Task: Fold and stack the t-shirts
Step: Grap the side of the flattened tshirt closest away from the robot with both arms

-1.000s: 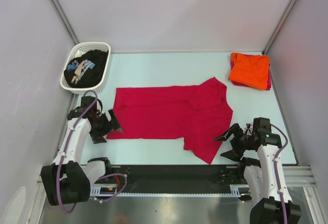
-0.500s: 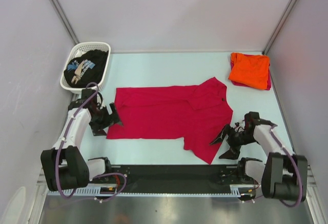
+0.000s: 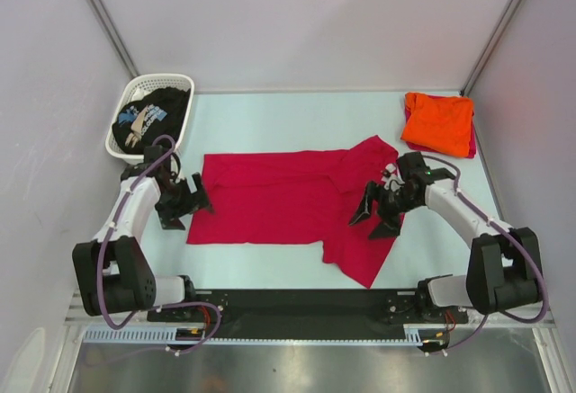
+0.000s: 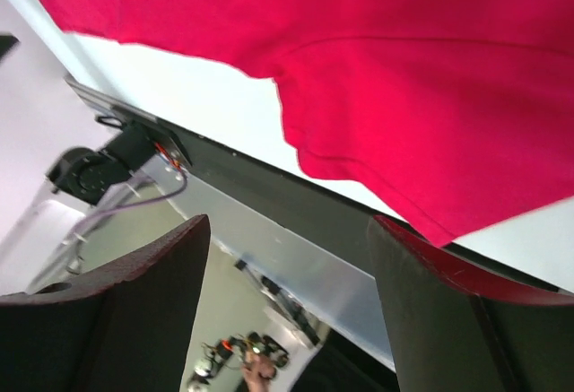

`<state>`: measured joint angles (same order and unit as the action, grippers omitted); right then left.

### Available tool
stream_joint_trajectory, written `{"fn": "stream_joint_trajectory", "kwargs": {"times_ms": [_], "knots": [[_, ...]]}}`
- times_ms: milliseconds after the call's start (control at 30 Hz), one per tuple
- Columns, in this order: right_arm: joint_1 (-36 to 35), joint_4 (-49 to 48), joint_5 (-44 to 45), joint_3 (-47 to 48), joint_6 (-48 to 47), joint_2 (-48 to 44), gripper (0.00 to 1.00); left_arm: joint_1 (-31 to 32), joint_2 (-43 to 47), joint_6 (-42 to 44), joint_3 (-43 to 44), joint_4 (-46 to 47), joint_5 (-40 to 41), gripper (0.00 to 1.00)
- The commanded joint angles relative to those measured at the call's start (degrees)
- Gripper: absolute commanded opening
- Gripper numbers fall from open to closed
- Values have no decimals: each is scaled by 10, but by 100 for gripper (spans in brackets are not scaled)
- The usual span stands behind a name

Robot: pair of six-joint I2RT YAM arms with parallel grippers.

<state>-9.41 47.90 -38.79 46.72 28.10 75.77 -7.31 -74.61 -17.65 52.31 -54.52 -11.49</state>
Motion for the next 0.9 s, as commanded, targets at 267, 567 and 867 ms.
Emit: {"fn": "stream_joint_trajectory", "kwargs": {"times_ms": [267,567,867], "knots": [[-232,61,162,137,20,92,75,-3,-78,29,45,-6,42,100],[-354,132,283,165,29,128,74,-4,-156,30,60,-5,1,100],[-531,222,483,238,84,204,73,-17,-187,54,82,-6,1,100]]}}
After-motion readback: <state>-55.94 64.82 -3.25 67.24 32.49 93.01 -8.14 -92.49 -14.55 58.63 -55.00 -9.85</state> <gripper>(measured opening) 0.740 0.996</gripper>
